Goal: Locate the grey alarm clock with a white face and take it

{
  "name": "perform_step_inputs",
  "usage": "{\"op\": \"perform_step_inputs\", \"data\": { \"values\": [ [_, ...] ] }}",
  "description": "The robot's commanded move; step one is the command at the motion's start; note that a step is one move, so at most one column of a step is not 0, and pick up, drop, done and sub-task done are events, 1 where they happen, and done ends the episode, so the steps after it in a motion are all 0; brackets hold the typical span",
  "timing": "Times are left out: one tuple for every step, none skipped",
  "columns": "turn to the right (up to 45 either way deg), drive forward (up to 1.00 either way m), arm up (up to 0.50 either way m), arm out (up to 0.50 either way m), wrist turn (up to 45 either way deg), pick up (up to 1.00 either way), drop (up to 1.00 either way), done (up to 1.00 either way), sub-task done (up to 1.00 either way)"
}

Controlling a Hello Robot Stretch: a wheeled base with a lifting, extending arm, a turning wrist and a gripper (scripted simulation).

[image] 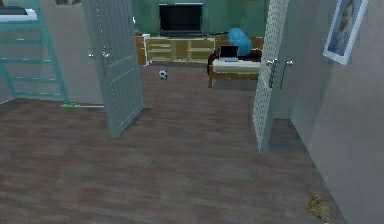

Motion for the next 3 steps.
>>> {"op": "perform_step_inputs", "data": {
  "values": [
    [0.0,0.0,0.0,0.0,45.0,0.0,0.0,0.0,0.0],
    [0.0,0.0,0.0,0.0,45.0,0.0,0.0,0.0,0.0],
    [0.0,0.0,0.0,0.0,45.0,0.0,0.0,0.0,0.0]
  ]
}}
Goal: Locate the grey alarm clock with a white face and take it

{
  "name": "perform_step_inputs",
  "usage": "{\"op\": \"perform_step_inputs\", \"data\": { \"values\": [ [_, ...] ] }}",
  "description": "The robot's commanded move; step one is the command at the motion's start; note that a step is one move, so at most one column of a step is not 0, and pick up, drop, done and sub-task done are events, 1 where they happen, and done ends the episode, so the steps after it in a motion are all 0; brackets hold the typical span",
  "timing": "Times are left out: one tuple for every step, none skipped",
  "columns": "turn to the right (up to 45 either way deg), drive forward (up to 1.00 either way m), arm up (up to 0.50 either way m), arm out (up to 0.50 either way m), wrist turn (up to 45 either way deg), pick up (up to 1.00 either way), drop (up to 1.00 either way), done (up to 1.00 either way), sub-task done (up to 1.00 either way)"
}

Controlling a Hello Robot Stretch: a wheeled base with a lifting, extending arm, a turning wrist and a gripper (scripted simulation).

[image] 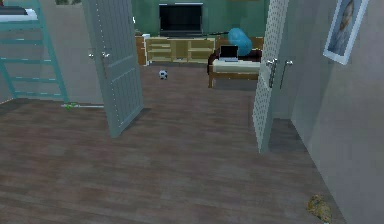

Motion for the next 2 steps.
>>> {"op": "perform_step_inputs", "data": {
  "values": [
    [0.0,0.0,0.0,0.0,9.0,0.0,0.0,0.0,0.0],
    [0.0,0.0,-0.1,0.0,0.0,0.0,0.0,0.0,0.0]
  ]
}}
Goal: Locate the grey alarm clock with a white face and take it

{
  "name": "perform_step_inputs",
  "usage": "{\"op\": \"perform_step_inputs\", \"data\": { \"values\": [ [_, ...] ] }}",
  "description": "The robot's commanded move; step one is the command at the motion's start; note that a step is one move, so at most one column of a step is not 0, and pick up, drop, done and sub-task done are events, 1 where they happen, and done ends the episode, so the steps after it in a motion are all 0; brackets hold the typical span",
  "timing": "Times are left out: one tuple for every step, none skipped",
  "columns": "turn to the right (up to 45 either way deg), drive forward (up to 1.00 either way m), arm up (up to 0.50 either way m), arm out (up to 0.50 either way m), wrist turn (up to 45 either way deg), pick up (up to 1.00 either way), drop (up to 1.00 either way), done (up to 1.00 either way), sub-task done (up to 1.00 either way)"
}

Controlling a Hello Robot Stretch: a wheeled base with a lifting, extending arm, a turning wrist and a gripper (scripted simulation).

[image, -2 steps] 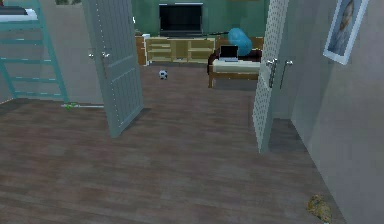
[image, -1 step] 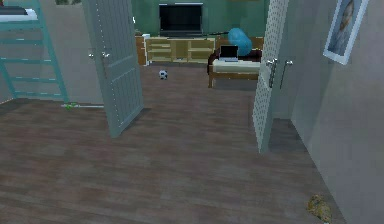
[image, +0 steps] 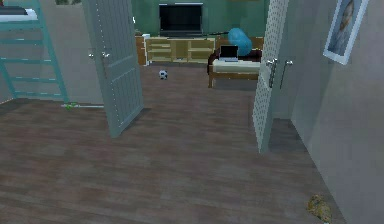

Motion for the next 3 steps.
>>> {"op": "perform_step_inputs", "data": {
  "values": [
    [0.0,0.0,0.0,0.0,0.0,1.0,0.0,0.0,0.0],
    [0.0,0.0,0.1,0.0,0.0,0.0,0.0,0.0,0.0],
    [0.0,0.0,0.0,0.0,0.0,0.0,0.0,1.0,0.0]
  ]
}}
